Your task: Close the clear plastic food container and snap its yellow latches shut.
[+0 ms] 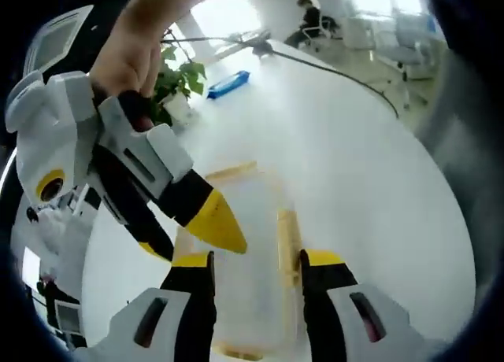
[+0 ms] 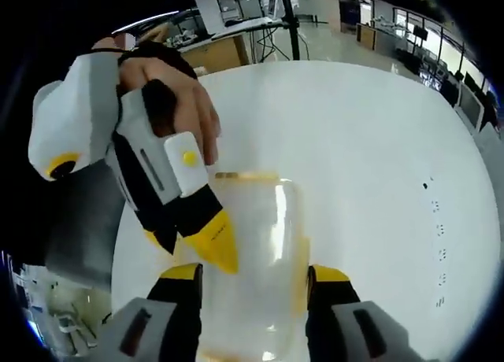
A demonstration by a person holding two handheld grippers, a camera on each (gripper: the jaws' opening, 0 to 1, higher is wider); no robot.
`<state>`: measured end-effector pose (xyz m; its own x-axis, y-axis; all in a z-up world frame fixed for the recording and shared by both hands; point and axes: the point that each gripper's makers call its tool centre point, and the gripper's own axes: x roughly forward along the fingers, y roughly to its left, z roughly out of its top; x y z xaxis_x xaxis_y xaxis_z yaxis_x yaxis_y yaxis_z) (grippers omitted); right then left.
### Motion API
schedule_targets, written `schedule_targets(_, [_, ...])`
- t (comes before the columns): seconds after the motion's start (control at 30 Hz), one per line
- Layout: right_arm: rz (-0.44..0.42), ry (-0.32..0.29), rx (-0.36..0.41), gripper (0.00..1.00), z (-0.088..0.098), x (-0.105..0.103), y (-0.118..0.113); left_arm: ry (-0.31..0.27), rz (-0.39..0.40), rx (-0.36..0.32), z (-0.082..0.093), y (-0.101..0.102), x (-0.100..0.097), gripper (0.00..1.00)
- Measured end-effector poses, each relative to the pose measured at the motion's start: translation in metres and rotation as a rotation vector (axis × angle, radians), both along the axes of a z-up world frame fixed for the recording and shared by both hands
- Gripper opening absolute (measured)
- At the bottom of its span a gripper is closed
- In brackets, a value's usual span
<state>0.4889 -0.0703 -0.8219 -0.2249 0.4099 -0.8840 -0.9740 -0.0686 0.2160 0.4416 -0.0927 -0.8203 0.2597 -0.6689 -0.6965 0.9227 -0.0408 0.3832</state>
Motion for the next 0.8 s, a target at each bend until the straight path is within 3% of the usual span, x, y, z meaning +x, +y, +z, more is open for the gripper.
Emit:
schedule_targets(0.33, [0.016, 0.072, -0.106, 0.48, -0.0053, -0.0041, -0.0014, -0.033, 0.031, -0.010, 0.0023, 0.0002, 0.0002, 0.34])
schedule_targets(0.63, [0.025, 0.092, -0.096, 0.48, -0.0078, -0.0024, 0.0010, -0.015, 0.031, -0.019, -0.0013, 0.0007, 0.0037, 0.35])
schedule_targets(0.73, [0.037, 0.110, -0.098, 0.50, -0.0091, -0.0013, 0.0012, -0.034, 0.013, -0.004, -0.0011, -0.0004, 0.0032, 0.36])
schedule_targets(0.8, [0.040, 0.125, -0.073, 0.54, -0.0097, -0.0041, 0.0034, -0.095, -0.024, 0.052, -0.0010, 0.0015, 0.0037, 0.37])
